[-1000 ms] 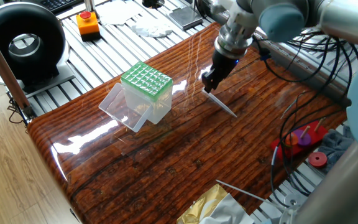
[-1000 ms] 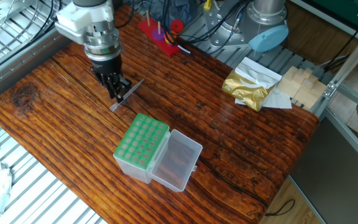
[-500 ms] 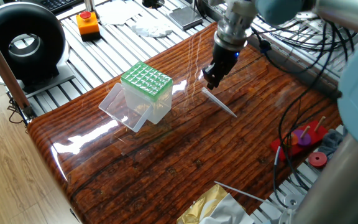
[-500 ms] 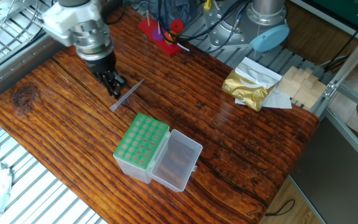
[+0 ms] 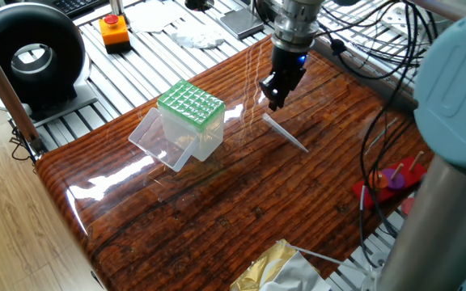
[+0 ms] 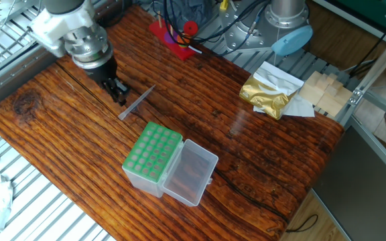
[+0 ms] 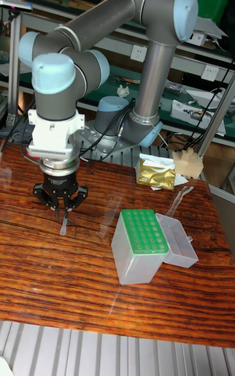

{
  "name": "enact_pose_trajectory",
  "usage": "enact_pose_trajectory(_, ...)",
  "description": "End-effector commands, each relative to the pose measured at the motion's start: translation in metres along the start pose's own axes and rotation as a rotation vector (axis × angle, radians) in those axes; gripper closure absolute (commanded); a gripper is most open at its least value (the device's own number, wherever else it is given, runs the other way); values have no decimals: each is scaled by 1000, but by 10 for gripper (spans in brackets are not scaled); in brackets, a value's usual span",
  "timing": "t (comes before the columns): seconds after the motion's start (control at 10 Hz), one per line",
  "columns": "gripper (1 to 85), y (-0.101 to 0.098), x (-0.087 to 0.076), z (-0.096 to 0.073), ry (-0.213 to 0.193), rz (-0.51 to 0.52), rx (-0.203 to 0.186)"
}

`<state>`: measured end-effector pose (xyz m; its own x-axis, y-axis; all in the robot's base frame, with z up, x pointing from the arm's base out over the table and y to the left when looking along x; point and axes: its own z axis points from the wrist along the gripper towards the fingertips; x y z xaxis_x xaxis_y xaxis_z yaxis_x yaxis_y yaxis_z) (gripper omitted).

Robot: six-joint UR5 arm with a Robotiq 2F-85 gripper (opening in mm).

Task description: Insert a large pipette tip into the holder for large pipette tips

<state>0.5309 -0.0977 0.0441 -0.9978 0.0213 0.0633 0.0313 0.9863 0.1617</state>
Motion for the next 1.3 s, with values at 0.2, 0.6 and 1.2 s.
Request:
enact_pose_trajectory(0.2,603,8,-1,3,59,10,15)
enact_pose_trajectory(0.6,617,1,17,-4,133,13,30)
enact_pose_trajectory(1.2,633,-4,37,-5,207,38,41)
